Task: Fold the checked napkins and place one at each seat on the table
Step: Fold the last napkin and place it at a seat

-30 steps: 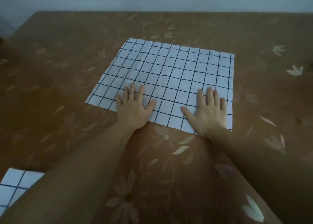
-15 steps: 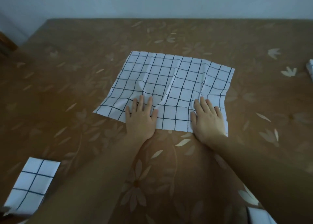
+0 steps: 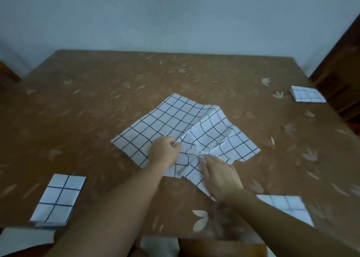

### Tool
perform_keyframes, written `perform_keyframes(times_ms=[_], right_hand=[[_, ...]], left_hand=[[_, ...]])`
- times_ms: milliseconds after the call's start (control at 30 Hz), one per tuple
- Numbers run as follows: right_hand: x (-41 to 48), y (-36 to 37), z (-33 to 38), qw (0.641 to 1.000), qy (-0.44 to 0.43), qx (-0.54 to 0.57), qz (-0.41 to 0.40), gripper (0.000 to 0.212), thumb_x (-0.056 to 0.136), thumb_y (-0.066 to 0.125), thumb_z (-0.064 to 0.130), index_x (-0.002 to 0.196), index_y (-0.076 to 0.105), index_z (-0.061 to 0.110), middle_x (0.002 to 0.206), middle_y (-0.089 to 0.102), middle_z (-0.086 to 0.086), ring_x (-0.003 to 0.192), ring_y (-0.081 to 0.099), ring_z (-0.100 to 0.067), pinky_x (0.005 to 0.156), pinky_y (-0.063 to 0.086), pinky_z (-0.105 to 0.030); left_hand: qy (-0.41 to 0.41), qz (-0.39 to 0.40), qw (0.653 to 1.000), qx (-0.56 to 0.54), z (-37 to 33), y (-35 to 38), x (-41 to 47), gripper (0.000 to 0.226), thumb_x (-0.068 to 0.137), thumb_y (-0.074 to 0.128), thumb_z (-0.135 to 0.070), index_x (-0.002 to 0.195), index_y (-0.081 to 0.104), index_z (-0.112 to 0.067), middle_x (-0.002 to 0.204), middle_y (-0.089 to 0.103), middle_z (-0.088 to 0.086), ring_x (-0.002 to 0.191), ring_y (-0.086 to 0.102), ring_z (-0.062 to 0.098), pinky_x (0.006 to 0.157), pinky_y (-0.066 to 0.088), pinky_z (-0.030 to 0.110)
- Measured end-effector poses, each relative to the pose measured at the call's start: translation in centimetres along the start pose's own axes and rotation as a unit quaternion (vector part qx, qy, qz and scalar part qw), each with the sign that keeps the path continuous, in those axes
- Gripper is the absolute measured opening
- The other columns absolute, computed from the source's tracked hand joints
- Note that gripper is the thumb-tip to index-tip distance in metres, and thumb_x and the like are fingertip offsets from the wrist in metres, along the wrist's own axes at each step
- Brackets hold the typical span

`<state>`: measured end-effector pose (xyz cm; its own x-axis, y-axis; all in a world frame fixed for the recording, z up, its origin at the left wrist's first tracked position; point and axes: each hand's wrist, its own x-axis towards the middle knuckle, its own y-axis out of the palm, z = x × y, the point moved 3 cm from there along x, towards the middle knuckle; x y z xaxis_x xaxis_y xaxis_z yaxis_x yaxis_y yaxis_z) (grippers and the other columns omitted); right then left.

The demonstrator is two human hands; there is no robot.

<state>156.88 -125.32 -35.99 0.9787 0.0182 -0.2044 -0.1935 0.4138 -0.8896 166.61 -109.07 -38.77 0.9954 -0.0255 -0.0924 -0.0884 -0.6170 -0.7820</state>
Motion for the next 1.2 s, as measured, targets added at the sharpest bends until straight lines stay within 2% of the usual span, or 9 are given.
perform_keyframes(times_ms=[100, 200, 367, 467, 667, 800, 967, 1067, 1200], right_hand=[[-2.6, -0.2, 0.3, 0.998, 0.001, 0.027, 0.049, 0.039, 0.102, 0.027, 0.046, 0.104, 0.057, 0.021, 0.111, 0.059, 0.003, 0.105, 0.057, -0.022, 0.091, 0.045, -0.040], [-4.1, -1.8, 1.2, 0.997, 0.010, 0.046, 0.057, 0.051, 0.100, 0.032, 0.053, 0.119, 0.061, 0.017, 0.123, 0.061, -0.002, 0.114, 0.056, -0.020, 0.097, 0.044, -0.037], [-4.8, -8.6, 4.6, 0.998, -0.018, 0.004, -0.056, 0.042, 0.095, 0.053, 0.038, 0.136, 0.050, 0.025, 0.139, 0.051, 0.003, 0.122, 0.053, -0.017, 0.100, 0.045, -0.036], [-5.7, -13.5, 8.2, 0.988, -0.055, -0.038, -0.137, 0.055, 0.091, 0.058, 0.031, 0.143, 0.040, 0.027, 0.140, 0.047, 0.003, 0.121, 0.052, -0.019, 0.093, 0.047, -0.035], [-9.7, -19.5, 16.9, 0.959, -0.141, -0.167, -0.179, 0.073, 0.086, 0.064, 0.039, 0.149, 0.028, 0.032, 0.155, 0.032, 0.011, 0.144, 0.027, -0.012, 0.110, 0.025, -0.041], [-12.1, -21.0, 20.6, 0.953, -0.173, -0.175, -0.177, 0.049, 0.084, 0.064, 0.044, 0.131, 0.052, 0.035, 0.135, 0.056, 0.013, 0.128, 0.046, -0.010, 0.105, 0.023, -0.036], [-15.3, -23.1, 23.8, 0.962, -0.188, -0.143, -0.135, 0.013, 0.079, 0.069, 0.035, 0.084, 0.063, 0.025, 0.090, 0.068, 0.010, 0.095, 0.063, -0.020, 0.078, 0.043, -0.030], [-17.5, -24.6, 24.4, 0.967, -0.189, -0.136, -0.107, 0.021, 0.080, 0.071, 0.031, 0.092, 0.071, 0.014, 0.093, 0.072, -0.001, 0.092, 0.065, -0.024, 0.080, 0.053, -0.033], [-20.8, -26.8, 23.0, 0.968, -0.187, -0.134, -0.098, 0.020, 0.084, 0.072, 0.030, 0.096, 0.073, 0.014, 0.088, 0.065, 0.004, 0.088, 0.061, -0.018, 0.075, 0.045, -0.024]], left_hand=[[0.015, 0.037, 0.999, -0.008, -0.4, -1.4, -1.5, 0.027, 0.092, 0.053, -0.026, 0.068, 0.049, -0.014, 0.063, 0.045, 0.005, 0.057, 0.039, 0.023, 0.056, 0.029, 0.030], [0.049, 0.059, 0.997, 0.009, -1.7, -4.5, -2.7, 0.029, 0.094, 0.056, -0.026, 0.072, 0.055, -0.007, 0.071, 0.057, 0.010, 0.065, 0.052, 0.028, 0.060, 0.036, 0.030], [0.168, 0.074, 0.980, 0.074, -6.0, -12.9, -6.1, 0.021, 0.096, 0.056, -0.024, 0.088, 0.068, -0.009, 0.095, 0.068, 0.004, 0.082, 0.057, 0.018, 0.068, 0.038, 0.027], [0.218, 0.056, 0.969, 0.102, -8.2, -18.2, -8.9, 0.020, 0.096, 0.056, -0.031, 0.101, 0.070, -0.018, 0.105, 0.069, -0.002, 0.095, 0.061, 0.018, 0.073, 0.036, 0.026], [0.291, -0.003, 0.939, 0.184, -11.0, -28.1, -14.7, 0.022, 0.094, 0.054, -0.038, 0.105, 0.070, -0.028, 0.102, 0.067, -0.011, 0.109, 0.056, 0.017, 0.085, 0.035, 0.032], [0.305, -0.028, 0.939, 0.157, -11.4, -33.0, -18.2, 0.021, 0.093, 0.055, -0.040, 0.101, 0.071, -0.029, 0.109, 0.068, -0.013, 0.110, 0.057, 0.014, 0.096, 0.041, 0.039], [0.294, -0.042, 0.945, 0.135, -11.1, -36.4, -21.9, 0.018, 0.092, 0.057, -0.042, 0.095, 0.070, -0.031, 0.096, 0.069, -0.010, 0.091, 0.060, 0.014, 0.082, 0.046, 0.030], [0.269, -0.045, 0.956, 0.111, -10.8, -37.3, -23.8, 0.015, 0.083, 0.067, -0.049, 0.088, 0.066, -0.035, 0.093, 0.067, -0.012, 0.089, 0.059, 0.012, 0.078, 0.047, 0.030], [0.248, -0.011, 0.957, 0.151, -11.0, -37.0, -26.2, 0.034, 0.073, 0.079, -0.040, 0.103, 0.066, -0.030, 0.103, 0.063, -0.012, 0.098, 0.058, 0.010, 0.086, 0.049, 0.029]])
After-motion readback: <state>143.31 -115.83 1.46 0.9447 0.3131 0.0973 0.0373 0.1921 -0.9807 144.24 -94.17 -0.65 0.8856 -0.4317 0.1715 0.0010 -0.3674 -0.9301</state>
